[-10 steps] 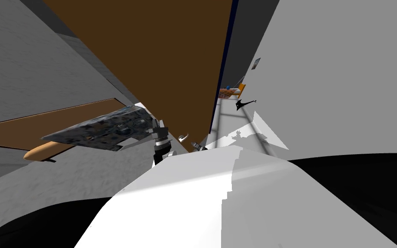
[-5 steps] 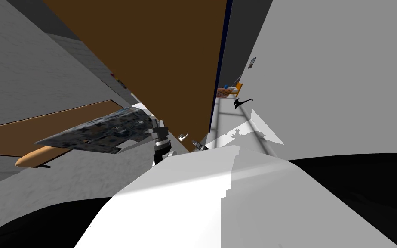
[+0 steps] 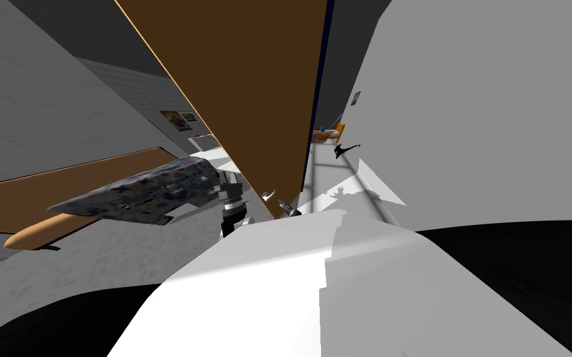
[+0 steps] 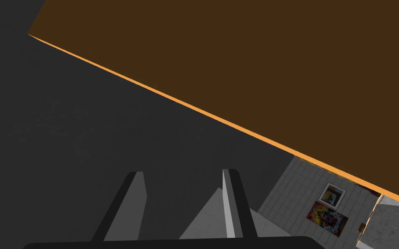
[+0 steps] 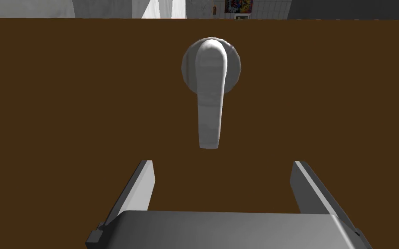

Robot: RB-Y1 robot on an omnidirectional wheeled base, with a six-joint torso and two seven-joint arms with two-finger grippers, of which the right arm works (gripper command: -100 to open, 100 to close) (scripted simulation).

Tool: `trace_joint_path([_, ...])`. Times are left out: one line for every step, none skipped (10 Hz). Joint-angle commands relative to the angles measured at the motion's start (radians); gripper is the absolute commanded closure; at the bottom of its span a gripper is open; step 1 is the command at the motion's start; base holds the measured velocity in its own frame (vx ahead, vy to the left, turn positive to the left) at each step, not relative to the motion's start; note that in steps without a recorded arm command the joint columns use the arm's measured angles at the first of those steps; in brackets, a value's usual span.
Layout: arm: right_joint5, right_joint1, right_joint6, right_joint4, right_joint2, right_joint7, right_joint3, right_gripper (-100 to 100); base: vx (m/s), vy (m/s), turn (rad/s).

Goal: Push the door open

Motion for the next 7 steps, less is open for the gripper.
trace_joint_path([0.0,-0.006,-0.002,0.01,0.0,0.003,-0.007,-100,0.187,0.141,0.023])
trace_joint_path([0.0,-0.008,-0.001,0.012,0.002,0.004,-0.009,-100,0.159,0.165,0.02])
trace_joint_path([0.0,-0.011,0.0,0.015,0.007,0.006,-0.013,-100,0.132,0.178,0.029])
trace_joint_path([0.0,-0.014,0.002,0.019,0.015,0.008,-0.017,-100,0.177,0.207,0.031])
trace_joint_path([0.001,-0.017,0.003,0.022,0.028,0.01,-0.022,-100,0.162,0.161,0.017])
trace_joint_path([0.001,-0.014,0.004,0.015,0.018,0.007,-0.019,-100,0.07,0.067,-0.001])
trace_joint_path([0.001,-0.014,0.004,0.015,0.018,0.007,-0.019,100,-0.009,-0.004,-0.003])
